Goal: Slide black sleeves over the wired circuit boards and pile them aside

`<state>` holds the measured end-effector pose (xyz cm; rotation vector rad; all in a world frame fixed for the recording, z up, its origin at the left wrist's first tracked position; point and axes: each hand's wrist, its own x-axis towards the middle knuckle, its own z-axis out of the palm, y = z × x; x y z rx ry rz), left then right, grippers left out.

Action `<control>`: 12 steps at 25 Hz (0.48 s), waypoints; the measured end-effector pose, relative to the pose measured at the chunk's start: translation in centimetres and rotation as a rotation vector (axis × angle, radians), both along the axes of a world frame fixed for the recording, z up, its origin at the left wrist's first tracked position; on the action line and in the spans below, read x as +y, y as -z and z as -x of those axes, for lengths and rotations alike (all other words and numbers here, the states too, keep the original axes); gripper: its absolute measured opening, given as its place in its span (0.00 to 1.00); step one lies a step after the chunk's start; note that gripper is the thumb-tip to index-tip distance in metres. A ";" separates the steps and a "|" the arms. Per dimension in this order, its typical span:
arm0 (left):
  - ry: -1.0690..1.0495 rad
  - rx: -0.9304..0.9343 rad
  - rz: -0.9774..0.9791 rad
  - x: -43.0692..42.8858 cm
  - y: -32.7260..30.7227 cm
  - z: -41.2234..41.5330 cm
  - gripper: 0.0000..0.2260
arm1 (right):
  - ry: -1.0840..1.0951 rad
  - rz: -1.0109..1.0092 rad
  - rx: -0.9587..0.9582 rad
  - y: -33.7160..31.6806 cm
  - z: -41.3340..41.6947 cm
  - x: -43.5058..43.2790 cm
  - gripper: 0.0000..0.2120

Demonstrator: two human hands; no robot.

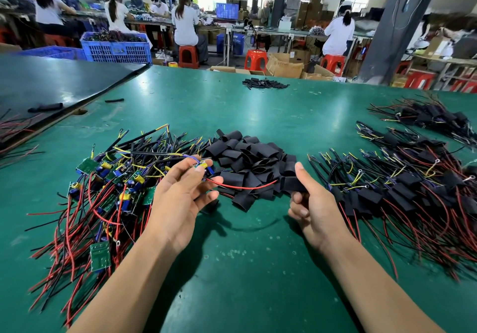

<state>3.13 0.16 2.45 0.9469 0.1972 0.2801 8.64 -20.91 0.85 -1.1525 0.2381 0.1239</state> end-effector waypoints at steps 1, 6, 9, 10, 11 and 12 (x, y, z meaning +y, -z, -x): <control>0.001 0.001 -0.011 0.0 0.0 0.0 0.08 | -0.004 0.014 -0.002 0.0 0.0 0.0 0.18; 0.010 -0.003 -0.036 0.0 0.1 -0.1 0.09 | -0.016 0.077 -0.024 0.2 -0.2 -0.1 0.19; 0.006 -0.003 -0.028 0.0 0.1 -0.1 0.09 | -0.033 0.101 -0.041 0.3 -0.1 0.1 0.20; 0.004 -0.003 -0.025 0.0 0.1 -0.1 0.09 | -0.039 0.107 -0.047 0.3 0.0 0.1 0.21; 0.003 -0.004 -0.022 0.1 0.0 -0.1 0.10 | -0.046 0.115 -0.053 0.4 0.0 0.2 0.21; 0.002 -0.005 -0.021 0.1 0.0 -0.1 0.10 | -0.055 0.126 -0.062 0.4 0.0 0.2 0.22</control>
